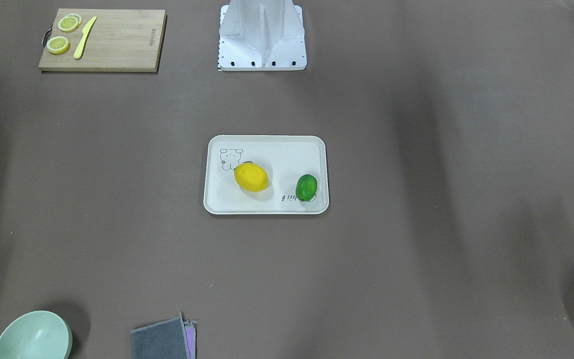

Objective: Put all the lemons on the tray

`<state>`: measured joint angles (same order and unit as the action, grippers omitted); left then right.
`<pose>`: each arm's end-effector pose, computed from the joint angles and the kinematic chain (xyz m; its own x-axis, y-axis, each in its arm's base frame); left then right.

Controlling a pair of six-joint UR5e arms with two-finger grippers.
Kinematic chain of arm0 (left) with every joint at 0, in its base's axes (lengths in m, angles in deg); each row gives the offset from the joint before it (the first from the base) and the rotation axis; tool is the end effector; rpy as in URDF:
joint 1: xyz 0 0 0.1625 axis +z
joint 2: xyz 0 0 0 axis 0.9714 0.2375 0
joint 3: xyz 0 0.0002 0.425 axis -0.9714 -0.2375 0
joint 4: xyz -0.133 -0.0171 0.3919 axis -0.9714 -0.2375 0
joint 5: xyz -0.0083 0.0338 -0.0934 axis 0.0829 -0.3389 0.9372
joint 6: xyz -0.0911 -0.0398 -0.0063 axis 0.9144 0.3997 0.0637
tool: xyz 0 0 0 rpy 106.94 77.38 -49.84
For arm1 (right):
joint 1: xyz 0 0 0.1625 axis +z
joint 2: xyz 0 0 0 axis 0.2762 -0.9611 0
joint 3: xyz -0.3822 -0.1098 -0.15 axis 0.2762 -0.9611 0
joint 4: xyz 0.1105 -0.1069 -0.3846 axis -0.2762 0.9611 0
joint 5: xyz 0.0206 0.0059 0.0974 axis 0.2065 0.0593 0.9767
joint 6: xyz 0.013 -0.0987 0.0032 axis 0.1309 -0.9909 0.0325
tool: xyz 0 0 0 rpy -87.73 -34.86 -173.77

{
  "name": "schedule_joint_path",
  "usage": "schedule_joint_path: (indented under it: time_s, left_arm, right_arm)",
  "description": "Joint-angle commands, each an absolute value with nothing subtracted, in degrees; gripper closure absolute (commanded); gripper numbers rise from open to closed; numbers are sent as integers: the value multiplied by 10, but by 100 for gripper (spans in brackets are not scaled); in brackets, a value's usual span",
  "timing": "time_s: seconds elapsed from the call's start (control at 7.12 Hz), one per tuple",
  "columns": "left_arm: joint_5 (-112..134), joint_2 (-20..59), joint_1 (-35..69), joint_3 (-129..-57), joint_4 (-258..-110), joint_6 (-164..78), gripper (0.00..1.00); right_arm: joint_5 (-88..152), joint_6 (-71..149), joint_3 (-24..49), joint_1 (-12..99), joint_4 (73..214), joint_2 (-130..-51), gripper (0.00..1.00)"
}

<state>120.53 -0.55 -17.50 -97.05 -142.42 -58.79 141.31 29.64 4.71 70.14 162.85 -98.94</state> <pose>-0.0986 -0.4654 0.6502 0.7456 -0.1539 -0.6484 0.0518 0.9834 -0.1738 0.0273 -0.5790 0.6030 0.7367 0.0673 0.6729 -0.0236 0.9970 -0.0739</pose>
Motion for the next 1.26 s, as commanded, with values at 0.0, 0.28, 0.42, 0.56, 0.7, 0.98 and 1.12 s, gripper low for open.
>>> schedule_joint_path:
  time_s: [0.0, 0.28, 0.42, 0.56, 0.7, 0.98, 1.12]
  left_arm:
    - [1205, -5, -173, -974, -1422, -580, 2]
    - [1205, -4, -173, -973, -1420, -582, 2]
    - [1204, -4, -173, -972, -1420, -582, 2]
    - [1204, -4, -173, -973, -1420, -582, 2]
    - [1204, -2, -172, -970, -1422, -582, 2]
    - [1203, 4, -170, -958, -1424, -584, 2]
    - [1203, 5, -170, -958, -1424, -584, 2]
  right_arm:
    - [1413, 304, 51, 702, 1628, -990, 1]
    - [1412, 303, 51, 702, 1627, -994, 1]
    - [1413, 296, 53, 704, 1627, -1002, 1]
    - [1412, 302, 80, 707, 1627, -1019, 1]
    - [1414, 303, 119, 707, 1628, -1061, 1]
    - [1416, 302, 161, 712, 1627, -1108, 1]
    - [1416, 303, 174, 712, 1628, -1119, 1]
